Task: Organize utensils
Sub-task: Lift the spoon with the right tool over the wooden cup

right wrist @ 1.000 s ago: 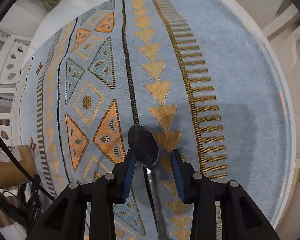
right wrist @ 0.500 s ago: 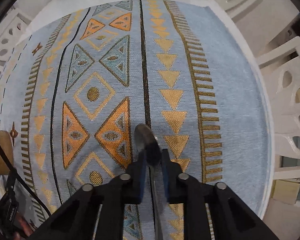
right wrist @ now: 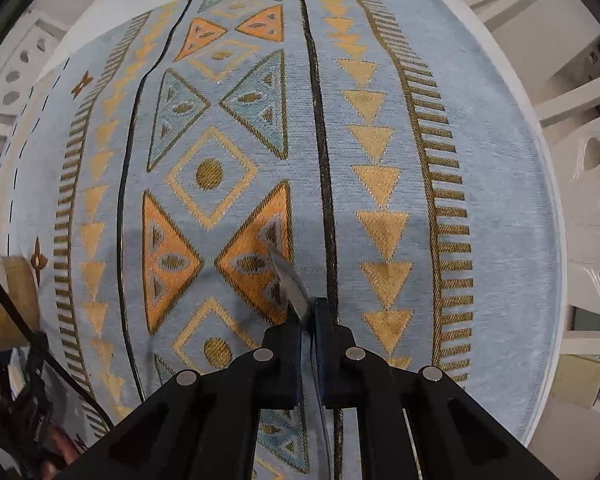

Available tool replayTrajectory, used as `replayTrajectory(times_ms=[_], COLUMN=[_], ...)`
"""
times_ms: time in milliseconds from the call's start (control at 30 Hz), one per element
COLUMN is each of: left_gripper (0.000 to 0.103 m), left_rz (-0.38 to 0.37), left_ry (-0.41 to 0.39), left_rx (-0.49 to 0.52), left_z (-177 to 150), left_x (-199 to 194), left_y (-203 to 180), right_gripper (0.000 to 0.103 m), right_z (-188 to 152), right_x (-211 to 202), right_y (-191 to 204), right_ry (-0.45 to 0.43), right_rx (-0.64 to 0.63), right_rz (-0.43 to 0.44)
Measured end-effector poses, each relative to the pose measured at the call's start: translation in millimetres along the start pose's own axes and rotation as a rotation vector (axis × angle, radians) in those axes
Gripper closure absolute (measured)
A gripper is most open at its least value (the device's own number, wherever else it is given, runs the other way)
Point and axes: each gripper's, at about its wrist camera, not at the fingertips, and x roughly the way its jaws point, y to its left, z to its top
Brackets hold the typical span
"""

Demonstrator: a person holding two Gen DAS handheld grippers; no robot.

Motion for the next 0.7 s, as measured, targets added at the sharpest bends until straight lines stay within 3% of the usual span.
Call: replayTrajectory(times_ms=[233,433,600,700], left_gripper=[0.009,0.009,0.009,0.009], left_rz=[0.001,0.001,0.000,0.000], left_ry=[0.000,0.000,0.000,0.000], left_rx=[0.000,0.001,0.000,0.000], left_z=[0.2,0.2,0.1,0.1], left_x=[0.2,0.2,0.2,0.2], left_y=[-1.7,-1.2,-0.7,-0.7], right_gripper=[0.098,0.099,0.099,0.099], right_z=[8.8,-0.1,-11.1,-18.9], right_x=[-5.3,-33.1,-77.6,-110.4], right_y=[17.5,35.4,66.4,78.7], right_ry=[-0.072,-0.185,-0.379,-0.497], right_rx=[-0.059,-0.055,-0.117,-0.143], right_rz=[-0.050,0.106,0.234,0.244])
